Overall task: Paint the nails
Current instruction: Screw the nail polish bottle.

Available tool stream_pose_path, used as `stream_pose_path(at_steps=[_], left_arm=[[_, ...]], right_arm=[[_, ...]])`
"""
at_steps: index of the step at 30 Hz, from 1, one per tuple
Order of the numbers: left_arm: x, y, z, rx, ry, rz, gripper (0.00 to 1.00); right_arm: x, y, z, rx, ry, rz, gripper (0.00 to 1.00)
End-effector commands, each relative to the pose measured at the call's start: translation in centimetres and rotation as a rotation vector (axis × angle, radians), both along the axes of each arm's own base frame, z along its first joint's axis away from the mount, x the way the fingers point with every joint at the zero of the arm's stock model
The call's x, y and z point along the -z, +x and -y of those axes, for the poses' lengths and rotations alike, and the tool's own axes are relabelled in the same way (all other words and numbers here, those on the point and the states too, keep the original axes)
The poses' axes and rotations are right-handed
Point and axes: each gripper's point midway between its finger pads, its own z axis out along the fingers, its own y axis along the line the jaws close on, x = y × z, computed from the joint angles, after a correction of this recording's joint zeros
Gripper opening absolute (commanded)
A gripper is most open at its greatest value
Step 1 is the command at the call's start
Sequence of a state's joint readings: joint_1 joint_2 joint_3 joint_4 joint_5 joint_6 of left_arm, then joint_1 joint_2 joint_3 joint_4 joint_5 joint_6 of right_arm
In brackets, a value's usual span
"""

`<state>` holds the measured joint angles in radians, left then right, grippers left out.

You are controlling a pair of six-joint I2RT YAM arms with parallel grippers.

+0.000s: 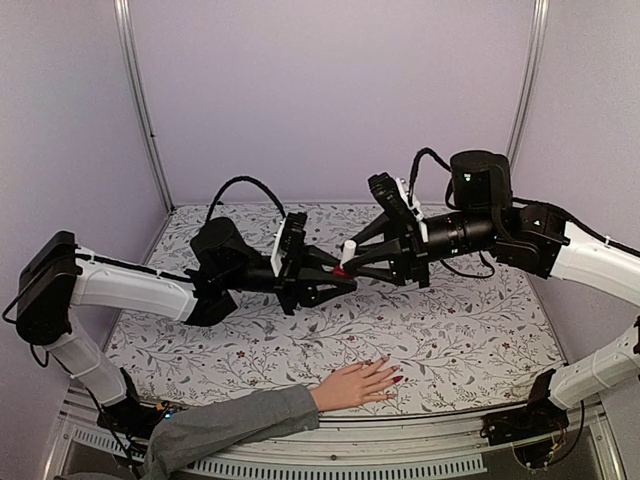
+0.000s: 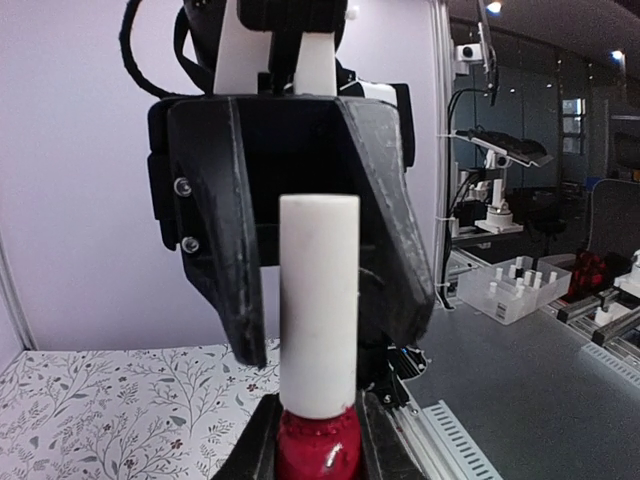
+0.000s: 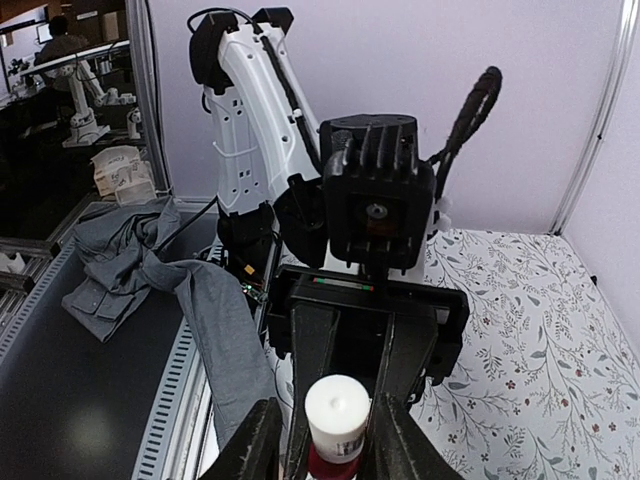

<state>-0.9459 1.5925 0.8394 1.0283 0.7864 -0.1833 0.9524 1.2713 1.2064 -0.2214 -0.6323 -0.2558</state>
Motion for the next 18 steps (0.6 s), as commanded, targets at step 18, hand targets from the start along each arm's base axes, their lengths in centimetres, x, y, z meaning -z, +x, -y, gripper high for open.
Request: stream_pose_path(at_steps=[18], left_arm=[[-2.3,3.3,-0.6,-0.194,-0.087,0.000,0.00]], right_arm=[[0.9,0.7,-1.1,-0.011,-0.030,-0.019,0.00]])
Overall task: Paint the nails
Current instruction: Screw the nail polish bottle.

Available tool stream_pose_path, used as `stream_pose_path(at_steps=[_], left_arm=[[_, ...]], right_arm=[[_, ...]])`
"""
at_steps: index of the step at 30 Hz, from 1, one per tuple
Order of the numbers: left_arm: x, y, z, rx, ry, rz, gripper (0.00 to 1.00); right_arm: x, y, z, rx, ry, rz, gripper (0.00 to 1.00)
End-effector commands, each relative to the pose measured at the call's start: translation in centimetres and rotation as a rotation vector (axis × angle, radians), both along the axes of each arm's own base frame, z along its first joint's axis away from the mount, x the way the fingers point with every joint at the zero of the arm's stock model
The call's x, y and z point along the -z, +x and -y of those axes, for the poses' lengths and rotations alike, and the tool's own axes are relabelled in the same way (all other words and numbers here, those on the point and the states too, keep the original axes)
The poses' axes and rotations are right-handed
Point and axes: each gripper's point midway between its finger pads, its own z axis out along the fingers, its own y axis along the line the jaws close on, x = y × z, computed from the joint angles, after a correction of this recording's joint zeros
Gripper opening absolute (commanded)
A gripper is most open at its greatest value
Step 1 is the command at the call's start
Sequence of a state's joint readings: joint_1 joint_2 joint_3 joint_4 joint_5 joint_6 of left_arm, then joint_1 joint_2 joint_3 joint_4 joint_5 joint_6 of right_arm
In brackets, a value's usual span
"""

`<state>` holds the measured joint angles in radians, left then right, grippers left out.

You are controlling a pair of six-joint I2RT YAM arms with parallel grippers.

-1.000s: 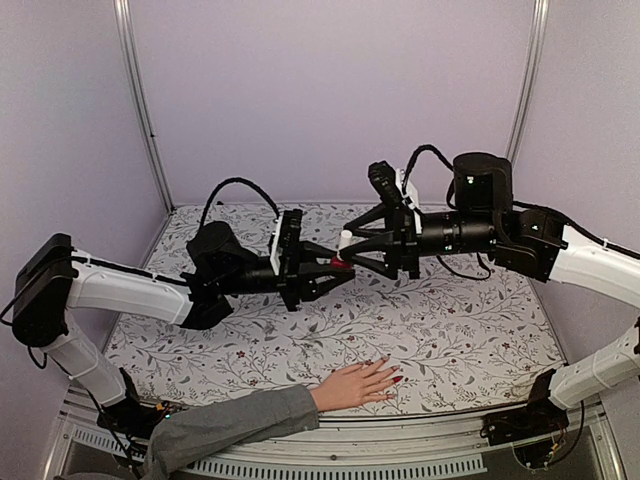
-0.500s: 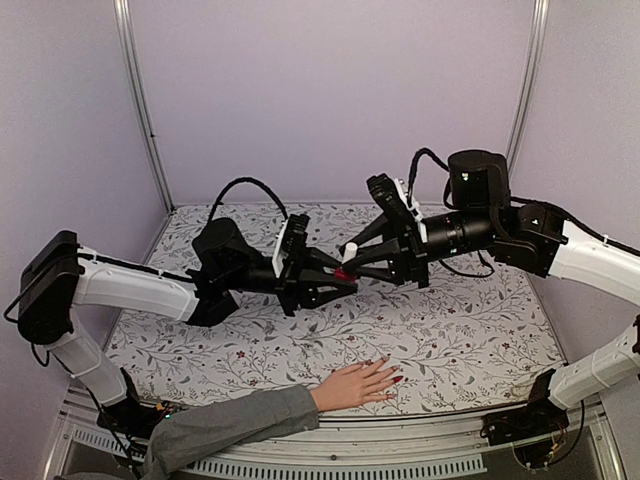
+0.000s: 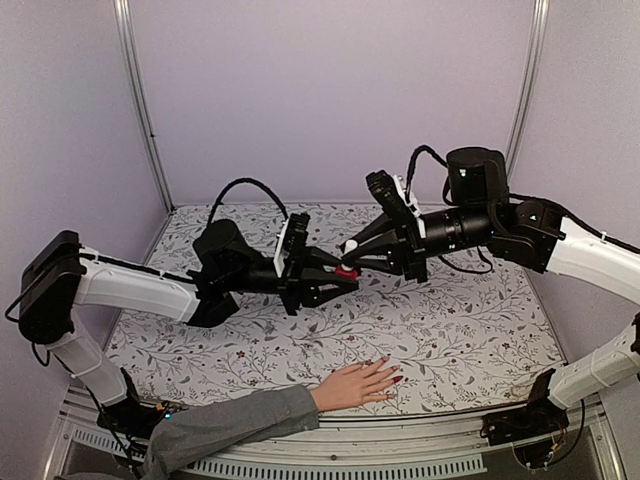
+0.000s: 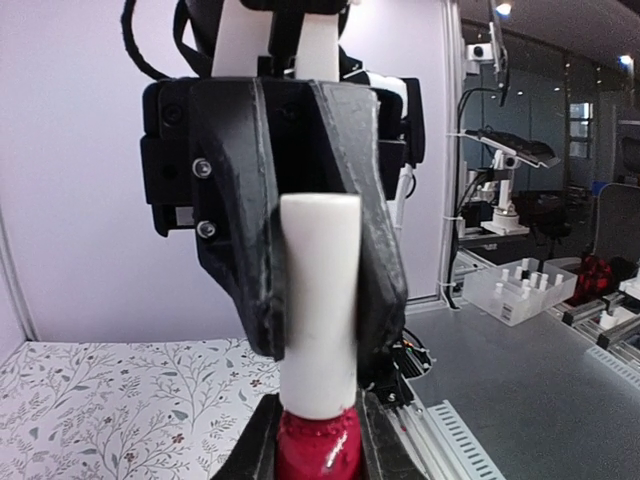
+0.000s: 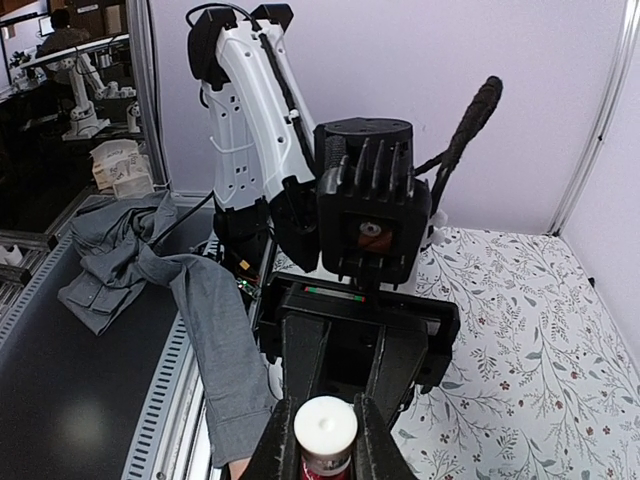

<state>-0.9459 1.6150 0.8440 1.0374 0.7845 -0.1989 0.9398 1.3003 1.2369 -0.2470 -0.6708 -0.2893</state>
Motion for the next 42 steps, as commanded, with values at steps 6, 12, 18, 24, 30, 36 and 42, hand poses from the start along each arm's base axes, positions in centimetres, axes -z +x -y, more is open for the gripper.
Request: stream_pose_path(at_steps=[6,12,18,24,30,36,42], left_arm=[[-3.9,6.3,-2.2,-0.431,-0.139,0.014,0.00],[-3.7,9.2,-2.5,-0.676,-0.130,0.039,0.00],[-3.3,11.6,-2.2,-0.911,-0.093,0.076,0.00],[-2.7,13.6,-2.1,-1.108,-0.053,0.096,0.00],[-2.0,14.0,-2.0,-1.138,-0.031,0.095,0.00],[-1.8,12.1,-2.1,-1.010,-0.051,0.088,0.00],[-1.4,10.2,-2.4,-0.860,-0.047,0.082,0.00]], right_arm=[[1.4,3.0,-1.2,0.156,-0.031,-0.048,0.00],[2.6,6.0,-2.0,0.302,-0.047,-0.107,0.00],[4.0,8.0,-2.9,0.403,-0.055,-0.185,0.00],[5.0,9.1,-3.3,0.487,-0.057,-0.254,0.00],[4.6,9.6,-2.9,0.529,-0.040,-0.259,0.00],[3.4,9.5,-2.0,0.535,-0.014,-0.231,0.20],[1.9,8.7,-0.7,0.505,0.023,-0.173,0.44]])
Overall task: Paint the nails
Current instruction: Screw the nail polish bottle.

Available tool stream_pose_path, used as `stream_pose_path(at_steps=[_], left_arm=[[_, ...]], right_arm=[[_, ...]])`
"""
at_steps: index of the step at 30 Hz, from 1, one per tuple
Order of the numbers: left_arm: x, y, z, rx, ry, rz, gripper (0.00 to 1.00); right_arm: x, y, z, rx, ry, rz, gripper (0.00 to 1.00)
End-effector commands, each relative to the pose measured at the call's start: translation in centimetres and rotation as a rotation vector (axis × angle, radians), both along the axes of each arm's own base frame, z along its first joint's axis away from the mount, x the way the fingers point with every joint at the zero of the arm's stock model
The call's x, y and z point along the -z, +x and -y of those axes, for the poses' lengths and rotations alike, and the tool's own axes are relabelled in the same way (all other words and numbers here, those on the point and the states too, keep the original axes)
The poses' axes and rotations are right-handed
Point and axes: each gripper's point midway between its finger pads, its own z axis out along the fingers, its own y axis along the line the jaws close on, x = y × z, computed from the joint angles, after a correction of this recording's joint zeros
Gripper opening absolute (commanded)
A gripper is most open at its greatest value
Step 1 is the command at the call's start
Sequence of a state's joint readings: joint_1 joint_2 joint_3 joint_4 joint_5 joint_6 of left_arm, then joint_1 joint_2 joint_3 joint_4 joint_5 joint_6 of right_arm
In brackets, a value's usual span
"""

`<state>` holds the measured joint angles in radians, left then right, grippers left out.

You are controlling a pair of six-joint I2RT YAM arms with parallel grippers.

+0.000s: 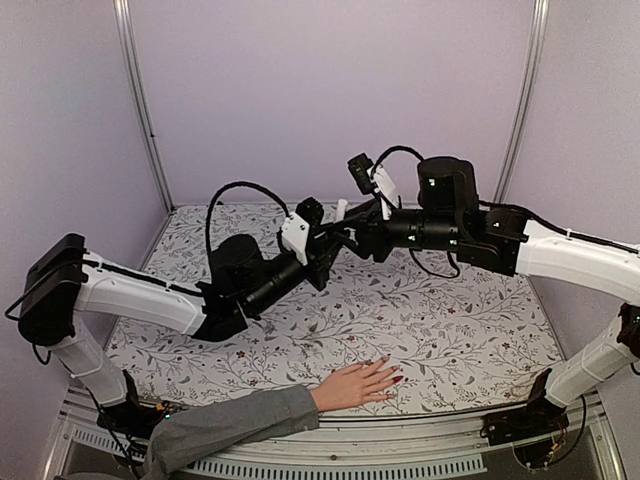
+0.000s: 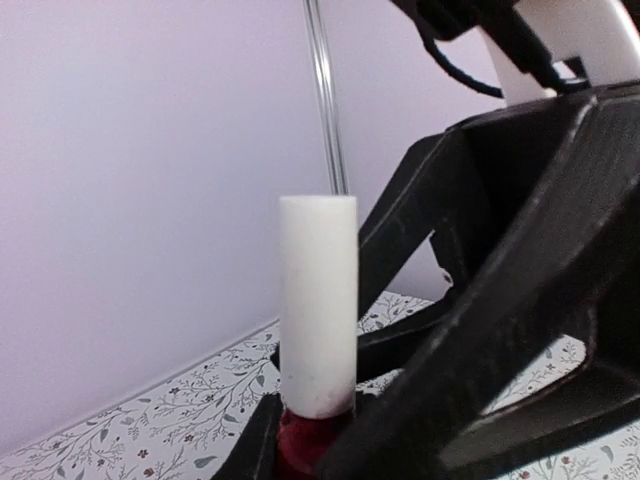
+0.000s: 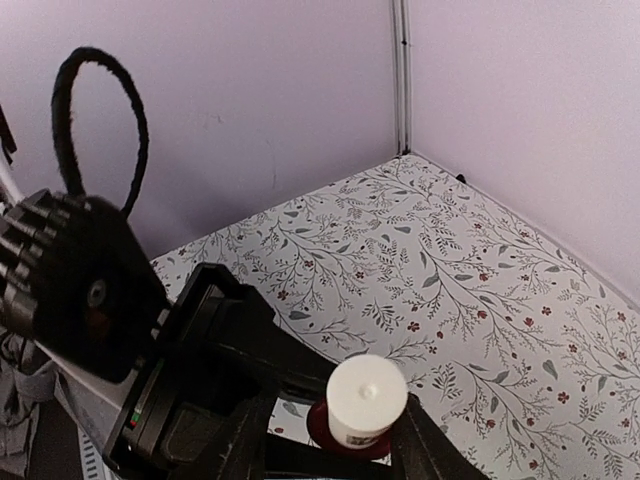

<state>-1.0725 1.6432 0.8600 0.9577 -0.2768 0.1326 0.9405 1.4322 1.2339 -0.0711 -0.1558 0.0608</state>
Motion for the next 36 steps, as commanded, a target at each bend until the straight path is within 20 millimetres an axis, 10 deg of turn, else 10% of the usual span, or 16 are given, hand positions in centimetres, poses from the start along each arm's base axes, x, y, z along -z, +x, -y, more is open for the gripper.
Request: stream_pose_path(at_steps=[1,13,36], left_arm=[[-2.7,-1.9,-0.8,0.137,-0.078,0.031,0.00],[-3.0,-10.1,-0.1,0.773,-0.055,0.031,0.00],[-2.9,-13.3,1.1,1.065,-0.071,-0.019,0.00]], right_arm=[[-1.5,-2.5,0.9,-0.089,0.021,0.042,0.49],[-3.5,-9.0,2.3,-0.431,0.008,0.214,0.66],[-4.3,-12.6,0.8,-0.698,0.037,0.222,0.23]])
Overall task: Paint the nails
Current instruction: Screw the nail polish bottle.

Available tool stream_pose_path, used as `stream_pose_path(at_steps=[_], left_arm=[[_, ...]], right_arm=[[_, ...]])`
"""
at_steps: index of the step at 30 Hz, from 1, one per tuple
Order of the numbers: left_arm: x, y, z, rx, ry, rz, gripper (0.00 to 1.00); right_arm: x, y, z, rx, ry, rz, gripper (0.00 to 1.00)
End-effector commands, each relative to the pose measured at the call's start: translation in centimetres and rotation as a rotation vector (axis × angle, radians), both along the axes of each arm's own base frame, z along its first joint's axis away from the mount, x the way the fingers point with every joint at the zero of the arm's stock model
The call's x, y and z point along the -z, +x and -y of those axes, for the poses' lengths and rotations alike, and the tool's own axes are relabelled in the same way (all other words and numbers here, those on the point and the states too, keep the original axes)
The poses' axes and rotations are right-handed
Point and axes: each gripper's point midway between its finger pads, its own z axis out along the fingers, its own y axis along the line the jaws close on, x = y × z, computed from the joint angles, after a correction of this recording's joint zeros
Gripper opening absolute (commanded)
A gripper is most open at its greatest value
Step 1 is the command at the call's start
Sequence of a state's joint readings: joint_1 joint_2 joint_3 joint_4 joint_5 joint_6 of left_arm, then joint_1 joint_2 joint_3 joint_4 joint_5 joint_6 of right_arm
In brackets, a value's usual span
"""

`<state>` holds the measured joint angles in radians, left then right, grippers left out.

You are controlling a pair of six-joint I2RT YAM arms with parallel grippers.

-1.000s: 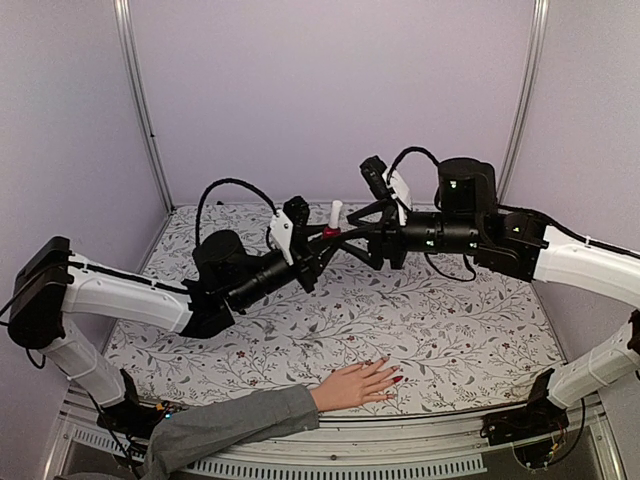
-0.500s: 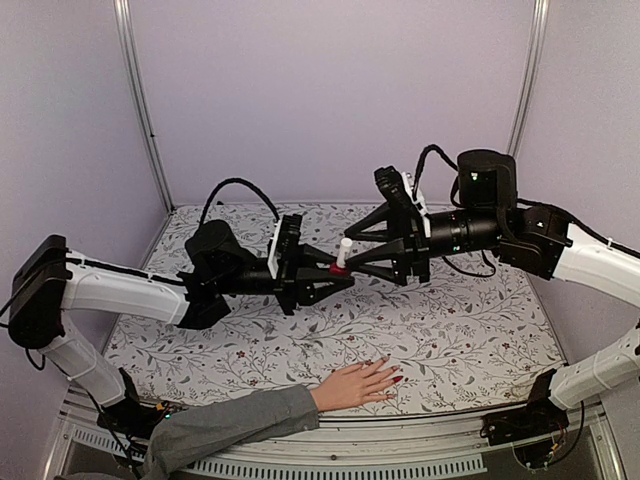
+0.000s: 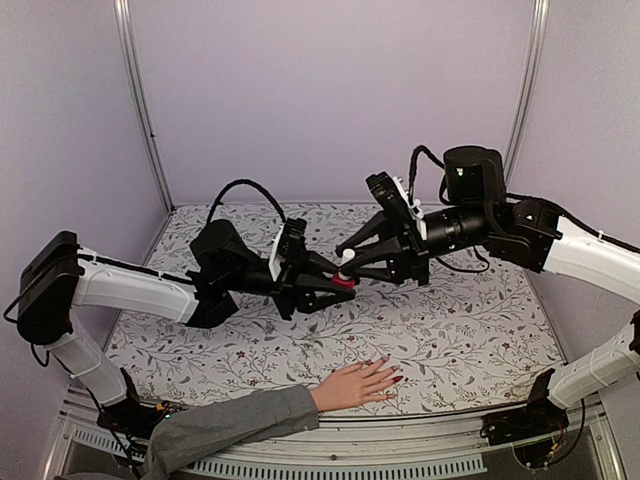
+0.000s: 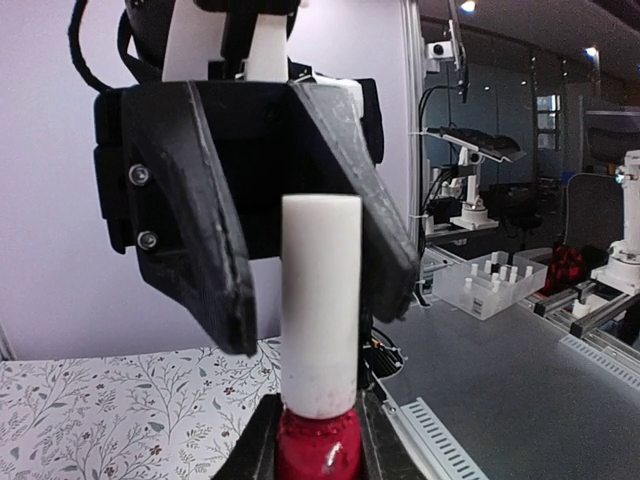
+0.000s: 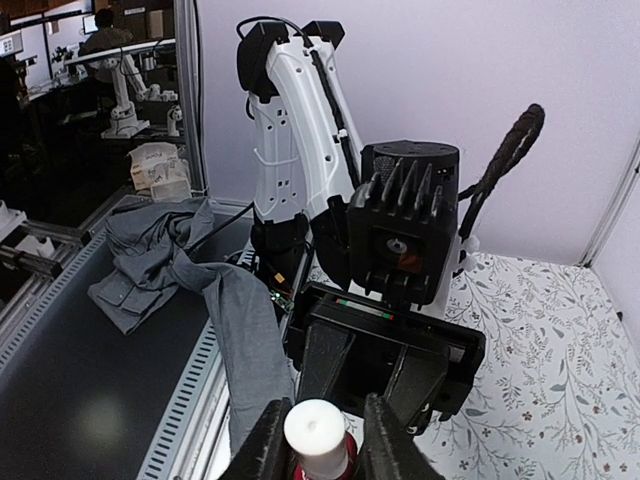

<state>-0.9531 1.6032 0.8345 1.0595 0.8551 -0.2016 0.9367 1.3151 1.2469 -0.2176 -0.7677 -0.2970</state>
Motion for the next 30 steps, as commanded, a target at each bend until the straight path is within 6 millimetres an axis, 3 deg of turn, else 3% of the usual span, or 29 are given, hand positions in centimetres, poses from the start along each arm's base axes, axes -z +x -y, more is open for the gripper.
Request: stream_pose_path(at_steps=[1,5,10,20,30], left_arm=[[-1.4,0.3,-0.2,0.016,-0.048,0.015,0.00],[-1.7,0.8,-0.3,-0.014,-0.061,0.003,0.00],[-2.2,1.9,-0.5,-0.083,-0.080,0.000,0.00],[-3.9,6.1,-1.7,-0.396,-0.150,-0.003,0.00],[-3.6,10.9,-1.8,-0.712,-0.126,-0.011,0.00]], right_arm=[[-0.6,-0.6,-0.3,-0.031,0.004,0.017,0.16],[-0.3,-0.5,-0.5,-0.029,-0.004,0.021,0.00],[0.4,0.5,-0.8,0.026,-0.017,0.017,0.00],[1.7,3.8,-1.6,0.206,-0.036,-0.049,0.00],[3.5,7.2,-2.5,0.367,-0.085,-0.105,0.00]])
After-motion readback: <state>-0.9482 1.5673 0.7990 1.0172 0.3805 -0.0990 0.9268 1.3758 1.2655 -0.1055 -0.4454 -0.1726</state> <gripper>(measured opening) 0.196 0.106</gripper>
